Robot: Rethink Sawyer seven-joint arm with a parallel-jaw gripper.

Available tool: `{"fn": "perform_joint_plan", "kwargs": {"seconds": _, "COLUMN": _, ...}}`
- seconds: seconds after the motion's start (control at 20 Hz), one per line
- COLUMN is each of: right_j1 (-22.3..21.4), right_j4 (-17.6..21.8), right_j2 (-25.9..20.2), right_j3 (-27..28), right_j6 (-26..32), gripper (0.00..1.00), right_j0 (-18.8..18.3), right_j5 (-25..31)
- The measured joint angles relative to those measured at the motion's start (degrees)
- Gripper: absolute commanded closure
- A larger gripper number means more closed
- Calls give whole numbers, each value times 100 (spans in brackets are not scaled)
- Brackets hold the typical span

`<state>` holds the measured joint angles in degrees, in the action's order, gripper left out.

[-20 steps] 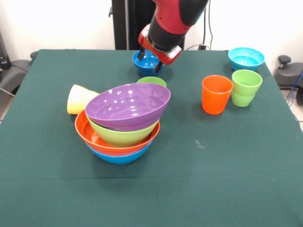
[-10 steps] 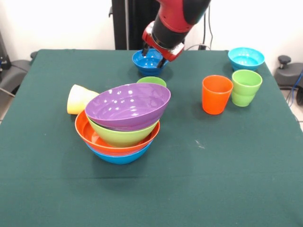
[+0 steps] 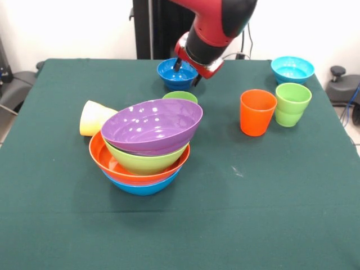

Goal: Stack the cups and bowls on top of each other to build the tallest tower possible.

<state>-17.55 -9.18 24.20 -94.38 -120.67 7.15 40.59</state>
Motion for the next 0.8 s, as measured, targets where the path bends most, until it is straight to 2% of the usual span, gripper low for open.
{"fn": "perform_joint_plan", "kwargs": {"seconds": 0.8, "right_j1": 331, "right_j4": -173, "right_j2": 0, "right_j3": 2, "right_j6": 0, "gripper": 0, "right_j0": 2, "right_j5": -250}}
